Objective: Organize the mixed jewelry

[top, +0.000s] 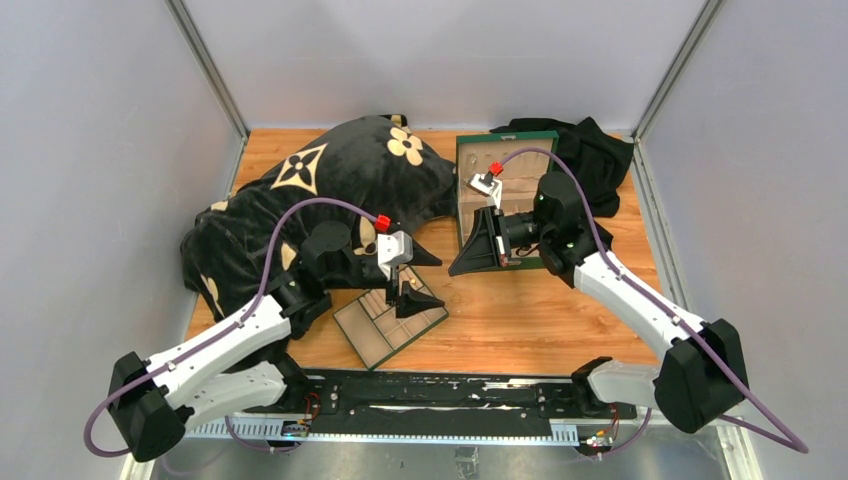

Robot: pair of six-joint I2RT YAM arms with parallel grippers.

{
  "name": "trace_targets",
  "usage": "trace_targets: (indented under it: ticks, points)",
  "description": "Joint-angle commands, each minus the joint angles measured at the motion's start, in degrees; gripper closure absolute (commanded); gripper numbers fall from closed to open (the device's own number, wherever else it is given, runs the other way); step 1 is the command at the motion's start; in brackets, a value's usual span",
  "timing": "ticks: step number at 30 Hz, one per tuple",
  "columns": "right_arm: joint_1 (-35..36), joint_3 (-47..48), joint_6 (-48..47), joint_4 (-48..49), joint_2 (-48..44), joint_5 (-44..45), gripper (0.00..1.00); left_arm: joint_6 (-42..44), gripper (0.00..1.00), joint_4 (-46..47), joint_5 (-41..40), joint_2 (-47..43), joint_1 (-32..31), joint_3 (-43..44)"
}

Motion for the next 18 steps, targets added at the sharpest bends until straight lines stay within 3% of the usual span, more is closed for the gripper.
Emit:
trace_targets:
  ticks: [1, 15, 18]
  points:
    - [-0.3, 0.8, 0.9, 1.6, 0.8, -2.4, 1.00, 1.8, 0.19, 4.2, -0.6, 0.9, -0.2, 0.8]
    - [1.2, 0.9, 2.1, 4.1, 4.1, -2.3, 1.00, 1.5, 0.45, 6.7, 1.1, 3.4, 1.1, 1.7]
    - [1.3, 1.1, 2.2, 4.1, 4.5, -2.6, 1.00, 1.6, 0.45, 6.9, 2.0, 3.1, 2.2, 1.8]
